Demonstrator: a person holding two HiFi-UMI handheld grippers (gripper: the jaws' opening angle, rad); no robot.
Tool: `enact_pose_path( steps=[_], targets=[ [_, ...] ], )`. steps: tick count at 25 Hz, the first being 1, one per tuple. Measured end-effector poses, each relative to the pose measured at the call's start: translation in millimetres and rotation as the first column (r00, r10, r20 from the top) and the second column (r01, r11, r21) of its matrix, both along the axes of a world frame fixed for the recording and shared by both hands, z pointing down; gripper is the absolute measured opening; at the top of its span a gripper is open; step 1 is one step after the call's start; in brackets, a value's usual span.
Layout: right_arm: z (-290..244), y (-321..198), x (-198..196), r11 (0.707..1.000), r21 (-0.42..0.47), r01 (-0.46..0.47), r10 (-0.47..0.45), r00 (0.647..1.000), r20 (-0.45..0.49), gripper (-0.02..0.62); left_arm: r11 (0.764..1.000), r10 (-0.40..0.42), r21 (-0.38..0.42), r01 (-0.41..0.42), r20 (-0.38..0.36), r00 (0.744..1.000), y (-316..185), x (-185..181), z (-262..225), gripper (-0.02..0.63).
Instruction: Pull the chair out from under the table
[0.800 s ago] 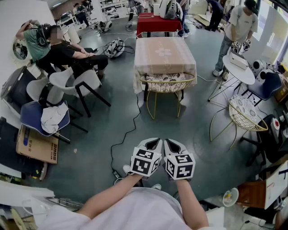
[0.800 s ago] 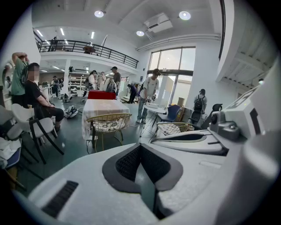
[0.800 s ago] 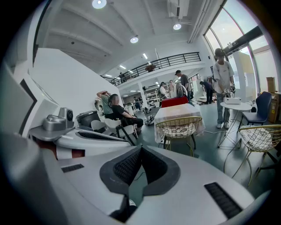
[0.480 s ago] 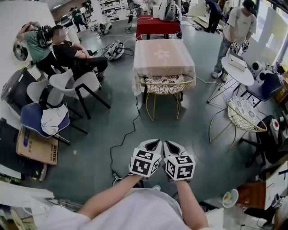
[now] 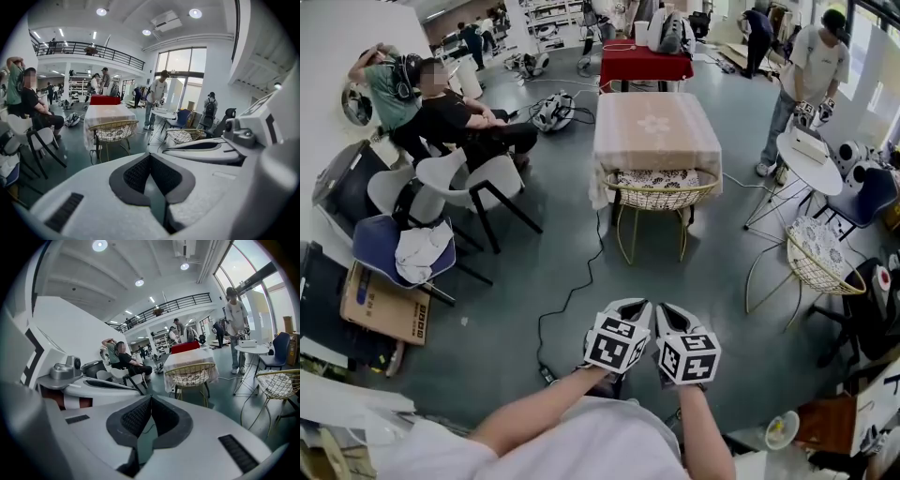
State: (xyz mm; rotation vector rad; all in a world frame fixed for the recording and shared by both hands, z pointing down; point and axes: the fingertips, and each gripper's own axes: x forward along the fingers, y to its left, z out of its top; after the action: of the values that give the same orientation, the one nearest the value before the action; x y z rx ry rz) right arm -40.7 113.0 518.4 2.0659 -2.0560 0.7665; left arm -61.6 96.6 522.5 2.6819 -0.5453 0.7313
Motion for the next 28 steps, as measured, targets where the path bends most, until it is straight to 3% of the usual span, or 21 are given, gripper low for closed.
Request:
enact_pose_path(
  steps=[6, 20, 28],
  targets=[
    [4.9, -42.1, 12.9, 1.000, -0.015, 0.016, -0.017, 1.000, -0.013, 0.003, 1.000, -0.006, -0.002, 0.006, -0.005, 1.000, -40.7, 13.9, 3.1, 0.003],
    [3.4, -190.2, 32.9, 0.994, -0.046, 0.095, -0.095, 0.995, -0.004, 0.003, 0.995, -0.092, -0.026, 0.092, 0.007, 0.996, -193.9, 27.4, -3.5, 0.003],
    [2.6, -248.3, 46.7, 0.986, -0.089, 0.138, -0.141, 0.990, -0.022, 0.003, 0.996, -0.066, -0.065, 0.065, -0.013, 0.998, -253.3, 52.2, -2.1, 0.003]
  ],
)
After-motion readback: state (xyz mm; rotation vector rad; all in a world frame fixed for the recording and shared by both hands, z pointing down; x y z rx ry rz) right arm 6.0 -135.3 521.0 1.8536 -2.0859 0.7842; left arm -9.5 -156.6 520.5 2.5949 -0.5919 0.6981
